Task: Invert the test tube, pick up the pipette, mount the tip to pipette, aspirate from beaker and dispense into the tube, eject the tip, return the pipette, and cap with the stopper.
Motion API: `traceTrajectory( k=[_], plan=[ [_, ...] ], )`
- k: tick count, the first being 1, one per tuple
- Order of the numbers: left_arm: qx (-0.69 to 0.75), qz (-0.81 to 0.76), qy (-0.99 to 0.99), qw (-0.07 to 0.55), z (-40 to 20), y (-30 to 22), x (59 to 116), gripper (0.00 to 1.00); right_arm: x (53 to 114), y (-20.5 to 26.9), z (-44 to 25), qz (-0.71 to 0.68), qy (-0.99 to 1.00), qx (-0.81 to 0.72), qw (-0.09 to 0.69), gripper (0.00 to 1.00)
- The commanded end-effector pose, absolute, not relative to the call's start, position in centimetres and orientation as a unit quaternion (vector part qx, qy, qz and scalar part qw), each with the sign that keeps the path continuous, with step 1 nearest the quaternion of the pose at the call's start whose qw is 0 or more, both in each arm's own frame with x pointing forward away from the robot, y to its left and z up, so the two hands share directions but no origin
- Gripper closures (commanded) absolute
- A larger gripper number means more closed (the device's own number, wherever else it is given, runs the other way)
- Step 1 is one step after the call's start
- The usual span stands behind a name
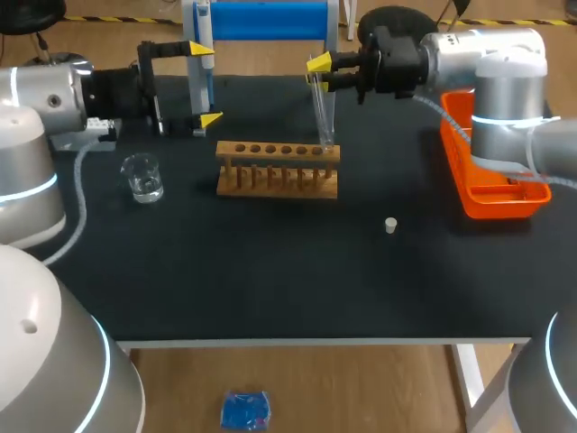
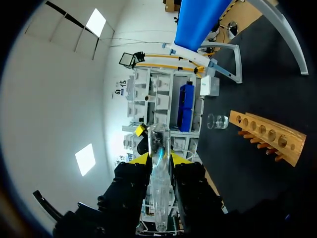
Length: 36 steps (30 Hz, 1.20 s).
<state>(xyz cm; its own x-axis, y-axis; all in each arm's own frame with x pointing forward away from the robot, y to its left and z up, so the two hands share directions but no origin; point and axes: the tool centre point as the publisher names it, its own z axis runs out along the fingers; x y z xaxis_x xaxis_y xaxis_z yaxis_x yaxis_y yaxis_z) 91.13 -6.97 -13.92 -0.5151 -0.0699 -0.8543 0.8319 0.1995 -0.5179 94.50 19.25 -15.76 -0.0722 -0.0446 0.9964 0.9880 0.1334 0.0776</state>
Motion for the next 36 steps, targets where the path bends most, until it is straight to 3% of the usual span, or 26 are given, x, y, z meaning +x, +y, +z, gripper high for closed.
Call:
traceTrajectory(
  k=[1, 8, 17, 31, 36],
  plan=[
    [0.365, -0.451, 0.66, 0.478, -12.9, -7.4, 90.3, 0.0, 94.5, 19.2, -15.7, -0.492, -0.542, -0.436, 0.523, 1.0],
    [0.42, -0.378, 0.677, 0.472, -11.6, -10.6, 89.3, 0.0, 94.5, 19.2, -15.7, -0.492, -0.542, -0.436, 0.523, 1.0],
    [0.452, -0.346, 0.642, 0.514, -12.3, -14.3, 88.7, 0.0, 94.5, 19.2, -15.7, -0.492, -0.542, -0.436, 0.523, 1.0],
    [0.492, -0.387, 0.552, 0.551, -15.2, -17.9, 89.5, 0.0, 94.5, 19.2, -15.7, -0.492, -0.542, -0.436, 0.523, 1.0],
    [0.515, -0.411, 0.539, 0.525, -14.8, -18.8, 89.6, 0.0, 94.5, 19.2, -15.7, -0.492, -0.542, -0.436, 0.523, 1.0]
  ],
)
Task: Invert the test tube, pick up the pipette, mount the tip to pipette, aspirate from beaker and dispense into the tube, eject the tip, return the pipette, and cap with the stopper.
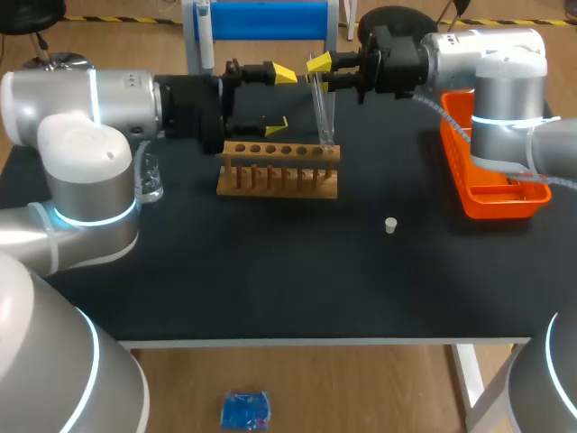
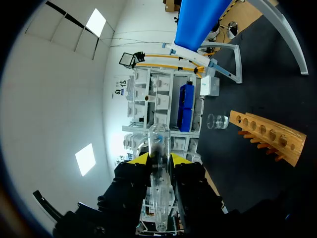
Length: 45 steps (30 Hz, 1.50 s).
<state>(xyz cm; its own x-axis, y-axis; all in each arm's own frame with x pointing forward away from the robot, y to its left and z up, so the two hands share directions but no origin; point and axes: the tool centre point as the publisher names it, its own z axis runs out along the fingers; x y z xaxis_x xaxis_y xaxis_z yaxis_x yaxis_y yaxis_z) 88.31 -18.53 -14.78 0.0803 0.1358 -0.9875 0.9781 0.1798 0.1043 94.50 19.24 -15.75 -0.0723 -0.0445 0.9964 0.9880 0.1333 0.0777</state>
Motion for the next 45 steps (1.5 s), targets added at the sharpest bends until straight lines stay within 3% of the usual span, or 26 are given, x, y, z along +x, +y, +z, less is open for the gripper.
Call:
traceTrajectory(
  k=[1, 39, 41, 44, 45],
  plan=[
    [0.512, -0.413, 0.538, 0.527, -14.7, -18.8, 89.5, 0.0, 94.5, 19.2, -15.7, -0.492, -0.542, -0.436, 0.523, 1.0],
    [0.512, -0.445, 0.523, 0.515, -15.2, -24.4, 85.9, 0.0, 94.5, 19.2, -15.7, -0.492, -0.542, -0.436, 0.523, 1.0],
    [0.511, -0.447, 0.523, 0.515, -15.3, -24.4, 85.7, 0.18, 94.5, 19.2, -15.7, -0.492, -0.542, -0.436, 0.523, 1.0],
    [0.513, -0.449, 0.524, 0.51, -15.4, -24.6, 85.6, 0.17, 94.5, 19.2, -15.7, -0.492, -0.542, -0.436, 0.523, 1.0],
    [0.514, -0.449, 0.524, 0.509, -15.3, -24.7, 85.6, 0.33, 94.5, 19.2, -15.7, -0.492, -0.542, -0.436, 0.523, 1.0]
  ],
)
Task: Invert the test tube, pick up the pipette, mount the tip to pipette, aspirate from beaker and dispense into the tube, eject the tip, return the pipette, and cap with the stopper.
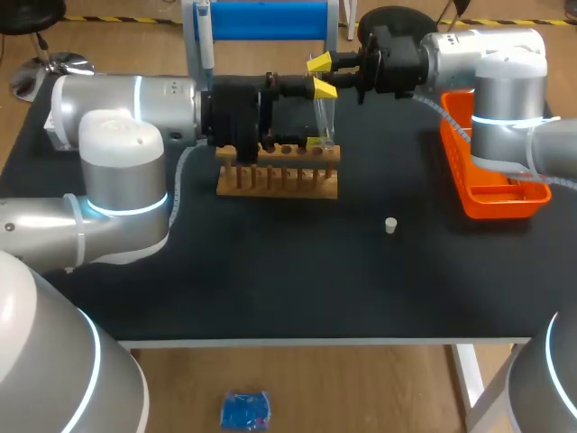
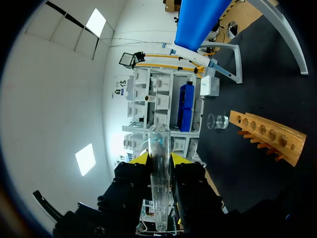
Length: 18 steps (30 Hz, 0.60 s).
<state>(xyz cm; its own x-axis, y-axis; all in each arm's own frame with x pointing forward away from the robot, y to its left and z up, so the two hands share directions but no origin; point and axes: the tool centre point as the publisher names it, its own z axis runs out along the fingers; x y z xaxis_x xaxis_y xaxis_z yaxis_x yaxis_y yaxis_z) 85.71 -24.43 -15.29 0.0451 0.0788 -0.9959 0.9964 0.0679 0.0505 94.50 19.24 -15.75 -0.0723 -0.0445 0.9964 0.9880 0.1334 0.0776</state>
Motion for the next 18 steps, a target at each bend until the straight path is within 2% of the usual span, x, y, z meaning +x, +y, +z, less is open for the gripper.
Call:
traceTrajectory(
  k=[1, 2, 6, 10, 12, 13, 14, 15, 18],
  plan=[
    [0.516, -0.448, 0.525, 0.507, -15.31, -24.71, 85.58, 0.45, 94.52, 19.16, -15.69, -0.492, -0.542, -0.436, 0.523, 1.0],
    [0.518, -0.447, 0.525, 0.505, -15.3, -24.77, 85.59, 0.51, 94.52, 19.16, -15.69, -0.492, -0.542, -0.436, 0.523, 1.0],
    [0.521, -0.447, 0.525, 0.503, -15.25, -24.89, 85.64, 0.53, 94.52, 19.16, -15.69, -0.492, -0.542, -0.436, 0.523, 1.0],
    [0.523, -0.448, 0.525, 0.501, -15.29, -25.0, 85.72, 0.62, 94.52, 19.16, -15.69, -0.492, -0.542, -0.436, 0.523, 1.0],
    [0.524, -0.449, 0.524, 0.5, -15.31, -25.05, 85.76, 0.76, 94.52, 19.16, -15.69, -0.492, -0.542, -0.436, 0.523, 1.0],
    [0.524, -0.449, 0.524, 0.499, -15.32, -25.08, 85.78, 0.76, 94.52, 19.16, -15.69, -0.492, -0.542, -0.436, 0.523, 1.0],
    [0.525, -0.449, 0.523, 0.498, -15.33, -25.11, 85.79, 0.82, 94.52, 19.16, -15.69, -0.492, -0.542, -0.436, 0.523, 1.0],
    [0.526, -0.449, 0.524, 0.497, -15.34, -25.14, 85.8, 0.98, 94.52, 19.16, -15.69, -0.492, -0.542, -0.436, 0.523, 1.0],
    [0.526, -0.45, 0.524, 0.496, -15.39, -25.14, 85.81, 1.0, 94.52, 19.16, -15.69, -0.492, -0.542, -0.436, 0.523, 1.0]
  ],
)
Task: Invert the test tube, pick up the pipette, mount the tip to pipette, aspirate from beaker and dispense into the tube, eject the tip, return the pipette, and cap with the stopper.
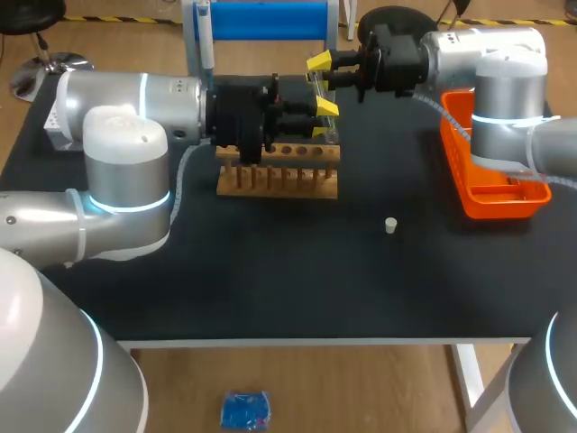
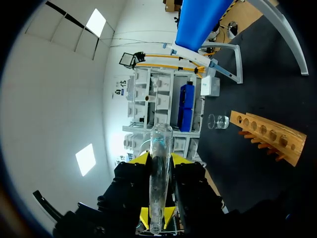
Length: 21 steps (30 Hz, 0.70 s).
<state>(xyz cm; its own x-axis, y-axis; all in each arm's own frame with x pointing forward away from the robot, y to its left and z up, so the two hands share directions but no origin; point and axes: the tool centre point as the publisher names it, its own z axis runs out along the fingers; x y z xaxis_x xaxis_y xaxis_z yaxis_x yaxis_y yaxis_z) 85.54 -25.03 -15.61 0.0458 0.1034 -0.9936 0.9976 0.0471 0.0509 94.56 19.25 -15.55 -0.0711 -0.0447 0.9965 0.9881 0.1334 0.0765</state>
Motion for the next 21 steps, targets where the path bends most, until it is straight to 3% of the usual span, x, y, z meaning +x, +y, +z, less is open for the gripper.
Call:
traceTrajectory(
  k=[1, 8, 10, 21],
  plan=[
    [0.526, -0.45, 0.524, 0.496, -15.41, -25.12, 85.81, 1.0, 94.52, 19.16, -15.69, -0.492, -0.542, -0.436, 0.523, 1.0],
    [0.52, -0.458, 0.519, 0.501, -15.59, -24.69, 85.78, 1.0, 94.52, 19.16, -15.69, -0.492, -0.542, -0.436, 0.523, 1.0],
    [0.517, -0.46, 0.52, 0.5, -15.62, -24.63, 85.79, 1.0, 94.52, 19.16, -15.69, -0.492, -0.542, -0.436, 0.523, 0.0],
    [0.517, -0.46, 0.52, 0.5, -15.62, -24.63, 85.79, 1.0, 94.52, 19.16, -15.69, -0.492, -0.542, -0.436, 0.523, 0.0]
  ],
)
